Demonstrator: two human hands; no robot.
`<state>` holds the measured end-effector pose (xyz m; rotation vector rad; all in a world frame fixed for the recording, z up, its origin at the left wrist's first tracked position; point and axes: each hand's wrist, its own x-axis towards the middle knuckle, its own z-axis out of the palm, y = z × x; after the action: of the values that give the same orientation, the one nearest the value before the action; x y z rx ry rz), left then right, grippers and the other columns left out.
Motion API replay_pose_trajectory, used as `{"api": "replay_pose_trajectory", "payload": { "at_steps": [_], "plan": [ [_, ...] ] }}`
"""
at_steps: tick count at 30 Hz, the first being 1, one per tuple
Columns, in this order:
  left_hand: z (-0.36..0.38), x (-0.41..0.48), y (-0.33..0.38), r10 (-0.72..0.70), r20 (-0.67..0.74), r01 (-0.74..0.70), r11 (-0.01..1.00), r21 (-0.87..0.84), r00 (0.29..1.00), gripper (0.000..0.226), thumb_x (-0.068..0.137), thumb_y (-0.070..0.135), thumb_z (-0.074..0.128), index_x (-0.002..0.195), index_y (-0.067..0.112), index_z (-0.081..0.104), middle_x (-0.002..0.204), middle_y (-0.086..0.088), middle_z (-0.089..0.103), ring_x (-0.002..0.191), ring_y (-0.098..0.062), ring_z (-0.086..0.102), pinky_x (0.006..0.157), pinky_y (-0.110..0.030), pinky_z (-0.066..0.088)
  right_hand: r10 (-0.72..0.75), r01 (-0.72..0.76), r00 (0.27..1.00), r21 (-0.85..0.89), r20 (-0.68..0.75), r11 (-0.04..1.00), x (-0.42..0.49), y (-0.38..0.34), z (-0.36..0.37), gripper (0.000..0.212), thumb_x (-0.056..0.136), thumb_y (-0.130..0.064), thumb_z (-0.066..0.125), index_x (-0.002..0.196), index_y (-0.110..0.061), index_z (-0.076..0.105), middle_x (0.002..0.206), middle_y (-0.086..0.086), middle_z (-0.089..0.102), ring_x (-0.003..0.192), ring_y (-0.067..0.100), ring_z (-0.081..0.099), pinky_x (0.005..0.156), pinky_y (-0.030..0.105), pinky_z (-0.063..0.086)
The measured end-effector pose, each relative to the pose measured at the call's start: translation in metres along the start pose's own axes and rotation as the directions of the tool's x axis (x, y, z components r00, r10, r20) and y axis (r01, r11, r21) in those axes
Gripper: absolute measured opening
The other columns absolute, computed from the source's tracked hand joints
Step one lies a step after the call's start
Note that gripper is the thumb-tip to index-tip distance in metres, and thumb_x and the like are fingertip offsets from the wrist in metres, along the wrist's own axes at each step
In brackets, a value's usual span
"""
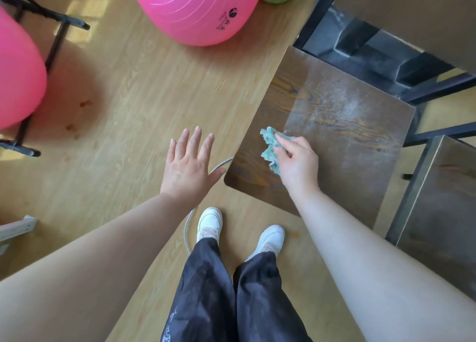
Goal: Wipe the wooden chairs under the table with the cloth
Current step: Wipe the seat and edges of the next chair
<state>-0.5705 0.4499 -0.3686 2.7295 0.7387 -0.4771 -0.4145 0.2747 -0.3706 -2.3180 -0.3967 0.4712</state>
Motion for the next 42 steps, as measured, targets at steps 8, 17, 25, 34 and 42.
{"api": "replay_pose_trajectory", "payload": {
  "at_steps": [8,17,25,34,42],
  "plan": [
    [0.004,0.060,0.036,0.037,-0.083,-0.042,0.997,-0.065,0.996,0.081,0.091,0.063,0.043,0.155,0.017,0.028,0.160,-0.014,0.028,0.149,-0.036,0.021,0.120,-0.055,0.020,0.037,-0.058,0.981,-0.107,-0.192,0.993,0.174,-0.009,-0.043,0.031,0.094,-0.010,0.059,0.123,-0.015,0.068,0.099,-0.002,0.050,0.088,0.008,0.051,0.083,0.007,0.033],
    [0.004,0.106,0.045,0.049,-0.104,-0.057,0.996,-0.074,0.993,0.082,0.090,0.067,0.032,0.156,0.018,0.025,0.161,-0.013,0.026,0.150,-0.034,0.018,0.121,-0.053,0.018,0.071,-0.103,0.991,-0.309,-0.111,0.946,0.231,-0.014,-0.017,0.026,0.098,-0.014,0.052,0.118,-0.006,0.067,0.118,0.010,0.053,0.103,0.025,0.055,0.081,0.023,0.037],
    [-0.001,0.107,0.046,0.022,-0.076,-0.027,0.997,-0.074,0.997,0.084,0.089,0.069,0.028,0.156,0.018,0.025,0.162,-0.013,0.024,0.150,-0.033,0.017,0.122,-0.052,0.014,0.025,-0.037,0.997,-0.162,-0.075,0.986,0.195,-0.022,0.015,0.034,0.097,-0.009,0.054,0.129,-0.015,0.064,0.124,0.003,0.053,0.110,0.017,0.055,0.097,0.016,0.039],
    [0.000,0.082,0.043,0.003,-0.070,-0.008,0.997,-0.082,0.998,0.082,0.090,0.066,0.036,0.156,0.020,0.024,0.163,-0.011,0.020,0.151,-0.032,0.013,0.123,-0.051,0.011,-0.156,0.188,0.972,-0.181,0.176,0.965,0.141,-0.011,0.019,0.034,0.094,-0.008,0.061,0.126,-0.016,0.066,0.114,0.001,0.057,0.102,0.017,0.059,0.094,0.030,0.051],
    [-0.002,0.042,0.035,-0.053,-0.041,0.049,0.995,-0.087,0.998,0.074,0.097,0.064,0.027,0.158,0.023,0.014,0.166,-0.007,0.008,0.153,-0.028,0.001,0.124,-0.047,0.002,-0.253,0.309,0.920,-0.155,0.300,0.938,0.013,0.009,0.033,0.033,0.091,-0.010,0.064,0.123,-0.016,0.068,0.101,0.002,0.058,0.092,0.022,0.060,0.088,0.033,0.052]
  ]
}}
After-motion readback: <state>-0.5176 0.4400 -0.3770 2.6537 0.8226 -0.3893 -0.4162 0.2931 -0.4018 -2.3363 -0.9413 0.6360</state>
